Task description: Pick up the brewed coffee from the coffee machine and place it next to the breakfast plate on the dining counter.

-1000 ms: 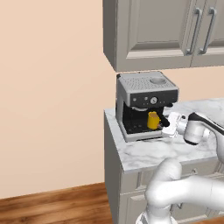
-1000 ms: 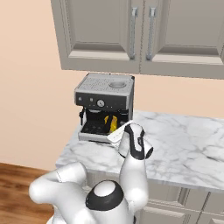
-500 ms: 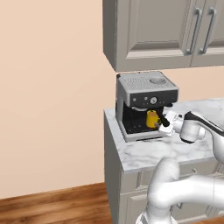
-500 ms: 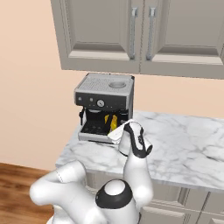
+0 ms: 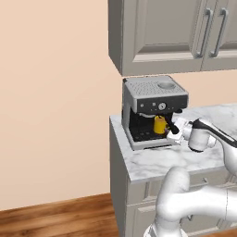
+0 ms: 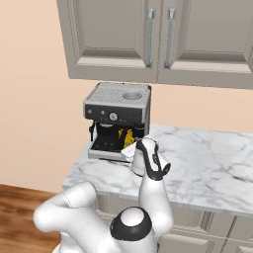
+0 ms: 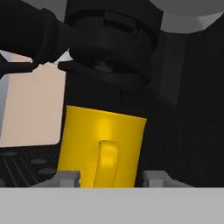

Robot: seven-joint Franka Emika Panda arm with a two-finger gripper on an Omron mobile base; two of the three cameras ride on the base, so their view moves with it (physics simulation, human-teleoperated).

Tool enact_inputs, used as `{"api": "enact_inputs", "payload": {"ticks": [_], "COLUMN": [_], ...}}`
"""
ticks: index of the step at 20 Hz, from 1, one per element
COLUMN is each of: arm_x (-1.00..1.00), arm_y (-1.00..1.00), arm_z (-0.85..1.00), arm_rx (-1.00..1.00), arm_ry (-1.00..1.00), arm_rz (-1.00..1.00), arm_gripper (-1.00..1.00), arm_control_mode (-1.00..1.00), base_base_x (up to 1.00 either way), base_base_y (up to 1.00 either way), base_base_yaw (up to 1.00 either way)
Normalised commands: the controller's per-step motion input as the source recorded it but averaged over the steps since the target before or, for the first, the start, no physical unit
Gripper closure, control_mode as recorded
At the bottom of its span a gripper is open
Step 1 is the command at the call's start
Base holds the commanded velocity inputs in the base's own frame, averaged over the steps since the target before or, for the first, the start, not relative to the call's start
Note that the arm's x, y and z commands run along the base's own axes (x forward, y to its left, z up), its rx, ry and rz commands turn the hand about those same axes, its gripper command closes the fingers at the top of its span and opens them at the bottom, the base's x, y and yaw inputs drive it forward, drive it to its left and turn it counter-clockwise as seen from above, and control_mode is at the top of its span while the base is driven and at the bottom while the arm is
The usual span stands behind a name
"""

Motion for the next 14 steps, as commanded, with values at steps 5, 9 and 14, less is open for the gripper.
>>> {"api": "enact_inputs", "payload": {"ticks": [5, 9, 14], "arm_x": [-0.29, -0.52, -0.62], "arm_y": [0.11, 0.0, -0.01], "arm_z": [0.0, 0.0, 0.0], "arm_rx": [0.0, 0.0, 0.0], "arm_ry": [0.0, -0.01, -0.03], "arm_rz": [0.11, 0.11, 0.07], "arm_gripper": [1.0, 1.0, 1.0], "arm_control_mode": [-1.0, -1.0, -1.0], "base_base_x": [0.0, 0.0, 0.0], "base_base_y": [0.0, 0.0, 0.0], "base_base_yaw": [0.0, 0.0, 0.0]}}
